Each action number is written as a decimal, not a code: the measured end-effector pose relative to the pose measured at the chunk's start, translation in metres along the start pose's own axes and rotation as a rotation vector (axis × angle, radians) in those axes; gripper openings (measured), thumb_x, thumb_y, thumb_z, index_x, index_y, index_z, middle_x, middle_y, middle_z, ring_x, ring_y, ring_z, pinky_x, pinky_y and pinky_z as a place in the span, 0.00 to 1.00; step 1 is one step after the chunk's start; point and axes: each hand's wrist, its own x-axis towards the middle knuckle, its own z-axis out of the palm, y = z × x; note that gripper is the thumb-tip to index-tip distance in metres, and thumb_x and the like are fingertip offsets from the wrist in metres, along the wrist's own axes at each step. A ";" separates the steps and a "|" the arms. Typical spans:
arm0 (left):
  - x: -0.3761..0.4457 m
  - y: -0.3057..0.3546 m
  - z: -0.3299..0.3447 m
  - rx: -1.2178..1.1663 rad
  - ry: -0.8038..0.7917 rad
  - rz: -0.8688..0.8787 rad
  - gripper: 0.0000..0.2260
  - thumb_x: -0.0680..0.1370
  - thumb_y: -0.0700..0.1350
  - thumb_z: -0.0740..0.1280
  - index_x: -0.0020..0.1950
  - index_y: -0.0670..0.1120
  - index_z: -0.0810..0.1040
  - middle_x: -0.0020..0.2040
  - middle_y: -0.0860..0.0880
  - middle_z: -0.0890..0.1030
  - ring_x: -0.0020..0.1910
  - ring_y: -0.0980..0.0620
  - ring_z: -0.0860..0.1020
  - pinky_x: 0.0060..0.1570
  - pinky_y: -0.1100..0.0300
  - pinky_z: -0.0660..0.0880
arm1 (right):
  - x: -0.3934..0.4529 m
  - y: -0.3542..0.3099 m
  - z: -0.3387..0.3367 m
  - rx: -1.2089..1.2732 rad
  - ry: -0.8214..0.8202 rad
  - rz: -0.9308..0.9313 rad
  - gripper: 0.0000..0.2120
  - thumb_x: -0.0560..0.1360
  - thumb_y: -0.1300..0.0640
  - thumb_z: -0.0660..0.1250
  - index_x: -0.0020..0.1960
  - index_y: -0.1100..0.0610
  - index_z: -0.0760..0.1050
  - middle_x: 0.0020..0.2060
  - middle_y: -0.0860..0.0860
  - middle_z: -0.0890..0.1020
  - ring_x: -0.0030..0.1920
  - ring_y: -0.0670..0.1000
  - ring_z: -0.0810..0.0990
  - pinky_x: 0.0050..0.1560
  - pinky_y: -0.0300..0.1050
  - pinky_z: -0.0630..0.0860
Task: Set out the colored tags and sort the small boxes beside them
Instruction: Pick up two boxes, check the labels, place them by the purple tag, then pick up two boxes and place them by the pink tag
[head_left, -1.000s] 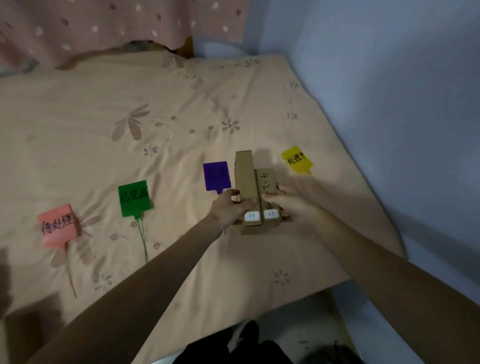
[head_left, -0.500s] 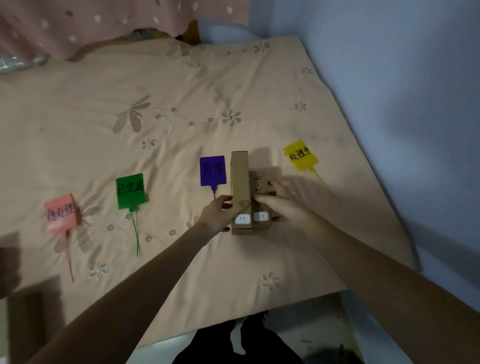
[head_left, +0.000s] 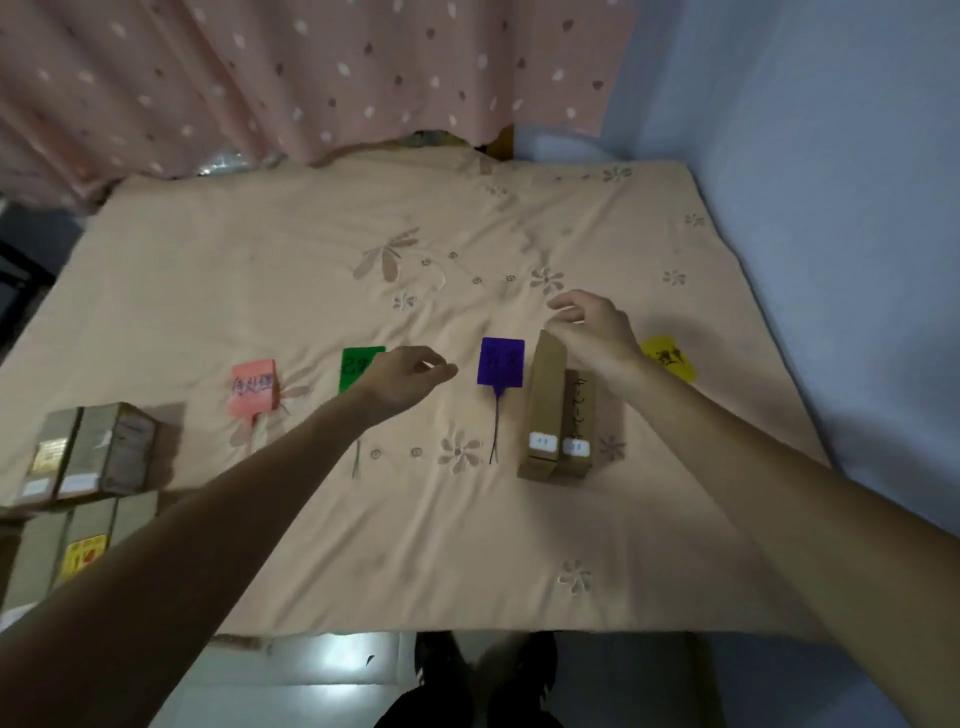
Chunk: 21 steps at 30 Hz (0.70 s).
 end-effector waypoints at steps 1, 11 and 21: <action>-0.008 -0.005 -0.016 0.002 0.023 0.006 0.20 0.77 0.62 0.69 0.60 0.50 0.86 0.54 0.47 0.88 0.55 0.44 0.85 0.61 0.48 0.81 | -0.004 -0.014 0.012 -0.005 -0.040 -0.025 0.18 0.80 0.57 0.68 0.68 0.52 0.81 0.55 0.48 0.84 0.59 0.50 0.81 0.59 0.45 0.79; -0.115 -0.152 -0.144 0.006 0.261 -0.085 0.20 0.81 0.59 0.68 0.67 0.48 0.83 0.50 0.48 0.84 0.55 0.44 0.83 0.60 0.53 0.77 | -0.080 -0.154 0.206 -0.124 -0.284 -0.308 0.16 0.77 0.57 0.69 0.63 0.51 0.85 0.46 0.40 0.83 0.62 0.53 0.83 0.65 0.58 0.82; -0.227 -0.352 -0.255 -0.052 0.399 -0.221 0.19 0.83 0.54 0.67 0.72 0.47 0.79 0.62 0.43 0.86 0.64 0.41 0.81 0.60 0.54 0.73 | -0.175 -0.251 0.406 -0.266 -0.452 -0.367 0.14 0.79 0.56 0.69 0.64 0.50 0.83 0.51 0.48 0.83 0.46 0.52 0.81 0.50 0.54 0.86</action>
